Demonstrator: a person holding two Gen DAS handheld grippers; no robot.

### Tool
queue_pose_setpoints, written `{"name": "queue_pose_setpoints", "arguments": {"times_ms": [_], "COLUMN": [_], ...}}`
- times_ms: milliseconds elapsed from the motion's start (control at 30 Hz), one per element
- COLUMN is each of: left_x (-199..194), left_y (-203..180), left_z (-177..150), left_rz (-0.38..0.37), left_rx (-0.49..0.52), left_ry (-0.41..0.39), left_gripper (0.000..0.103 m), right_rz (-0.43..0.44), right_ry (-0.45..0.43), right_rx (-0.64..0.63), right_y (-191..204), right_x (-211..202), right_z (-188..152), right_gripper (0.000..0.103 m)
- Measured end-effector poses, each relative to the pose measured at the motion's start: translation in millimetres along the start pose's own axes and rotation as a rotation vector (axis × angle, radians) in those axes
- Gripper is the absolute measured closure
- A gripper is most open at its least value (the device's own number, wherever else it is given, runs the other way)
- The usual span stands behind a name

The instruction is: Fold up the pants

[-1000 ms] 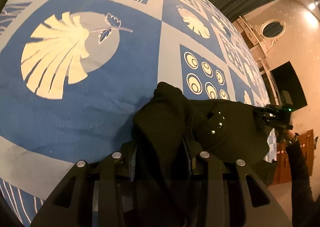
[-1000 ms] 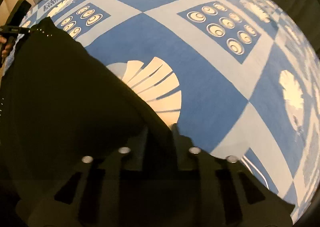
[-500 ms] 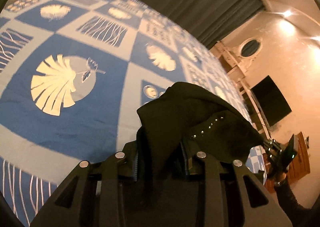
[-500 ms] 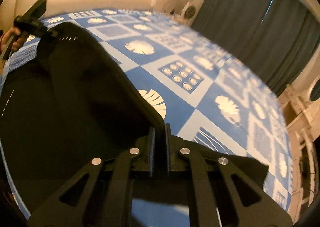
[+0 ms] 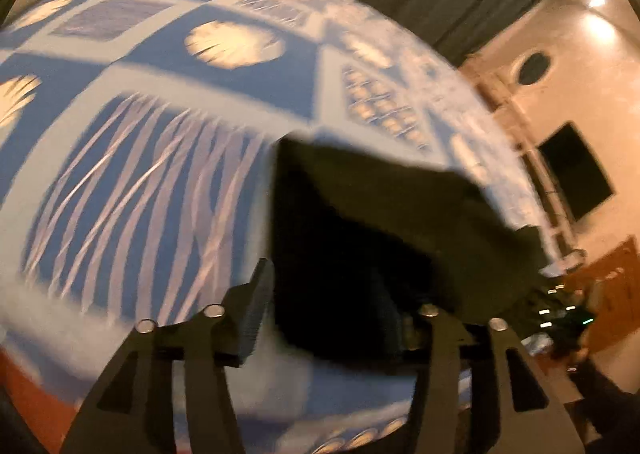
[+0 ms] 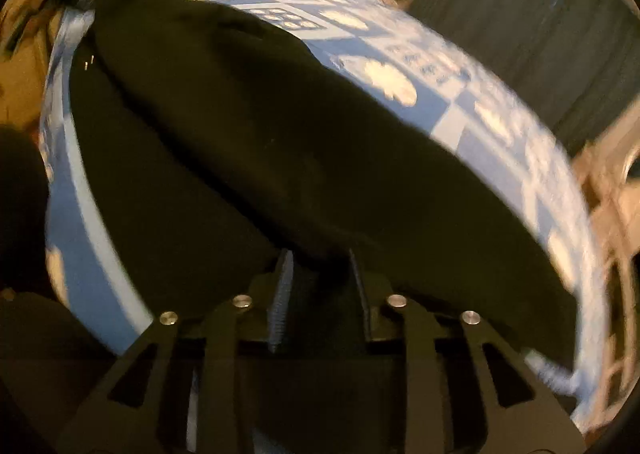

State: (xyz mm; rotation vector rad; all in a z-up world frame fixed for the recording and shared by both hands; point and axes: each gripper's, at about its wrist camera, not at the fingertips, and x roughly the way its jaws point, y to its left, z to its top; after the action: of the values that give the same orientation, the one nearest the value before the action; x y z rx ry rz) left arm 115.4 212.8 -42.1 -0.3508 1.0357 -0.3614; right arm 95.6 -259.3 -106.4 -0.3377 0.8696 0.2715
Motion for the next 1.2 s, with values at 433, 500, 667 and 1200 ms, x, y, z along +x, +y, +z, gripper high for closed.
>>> {"name": "queue_pose_setpoints", "arguments": {"times_ms": [433,500,667,1200], "left_x": [-17,-9,-8,5], "left_y": [2,-1,-1,-29], "left_z": [-36,-36,-39,-42], "left_rz": [-0.205,-0.193,-0.195,-0.191], "left_rx": [-0.384,-0.417,-0.522,-0.614], "left_ry": [-0.11,-0.103,-0.152,-0.152], "left_gripper": [0.038,0.038,0.038,0.037], "right_rz": [0.54,0.519,0.475,0.441], "right_ry": [-0.115,-0.13,-0.17,-0.208], "right_rx": [1.104,1.13,1.151,1.17], "right_y": [-59,-55,-46,-47], "right_x": [11,13,13,9], "right_z": [-41,-42,-35,-52], "right_gripper": [0.04,0.04,0.037,0.034]}}
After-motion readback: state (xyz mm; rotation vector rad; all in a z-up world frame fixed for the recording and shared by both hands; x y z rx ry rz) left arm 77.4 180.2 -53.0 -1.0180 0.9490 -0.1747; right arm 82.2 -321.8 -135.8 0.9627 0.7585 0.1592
